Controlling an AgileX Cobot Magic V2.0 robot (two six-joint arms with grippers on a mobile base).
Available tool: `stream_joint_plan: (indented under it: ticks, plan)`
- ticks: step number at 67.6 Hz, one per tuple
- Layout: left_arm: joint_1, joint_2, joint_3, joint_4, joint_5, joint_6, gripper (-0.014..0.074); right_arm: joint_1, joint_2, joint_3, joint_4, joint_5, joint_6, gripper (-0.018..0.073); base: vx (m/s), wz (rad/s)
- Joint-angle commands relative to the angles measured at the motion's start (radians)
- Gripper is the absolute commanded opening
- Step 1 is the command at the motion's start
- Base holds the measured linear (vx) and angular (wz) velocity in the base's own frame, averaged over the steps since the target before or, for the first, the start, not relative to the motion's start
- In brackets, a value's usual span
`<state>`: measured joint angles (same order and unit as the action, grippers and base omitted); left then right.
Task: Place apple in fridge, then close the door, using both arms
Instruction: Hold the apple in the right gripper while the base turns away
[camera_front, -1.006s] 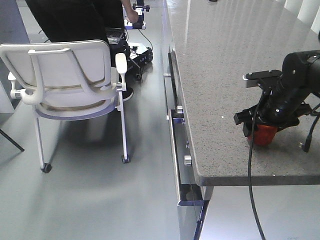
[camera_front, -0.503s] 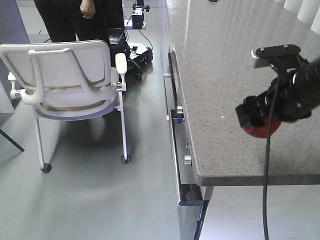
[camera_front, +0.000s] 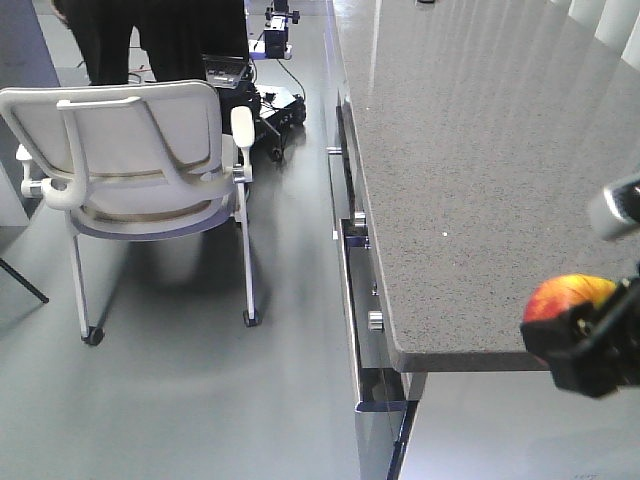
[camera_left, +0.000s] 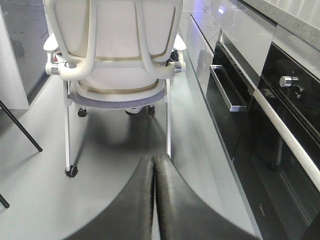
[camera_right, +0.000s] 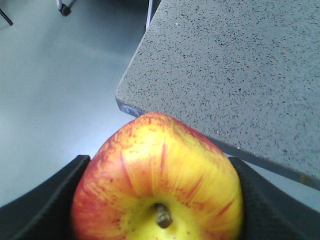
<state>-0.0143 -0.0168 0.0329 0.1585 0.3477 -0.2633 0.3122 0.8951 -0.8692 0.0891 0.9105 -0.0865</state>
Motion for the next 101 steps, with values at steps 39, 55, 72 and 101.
stream_joint_plan:
  ticks: [39,55,72,101]
  plan:
    - [-0.007,0.002,0.017,-0.004,-0.071,-0.008,-0.0006,0.001,-0.302,0.078,0.000,0.071,-0.003,0.0111,0.00,0.00]
    - [-0.007,0.002,0.017,-0.004,-0.071,-0.008,-0.0006,0.001,-0.301,0.078,0.000,0.075,-0.003,0.0111,0.00,0.00]
    - [-0.007,0.002,0.017,-0.004,-0.071,-0.008,-0.0006,0.001,-0.301,0.078,0.000,0.076,-0.003,0.0111,0.00,0.00]
    - [-0.007,0.002,0.017,-0.004,-0.071,-0.008,-0.0006,0.001,-0.301,0.078,0.000,0.076,-0.003,0.0111,0.00,0.00]
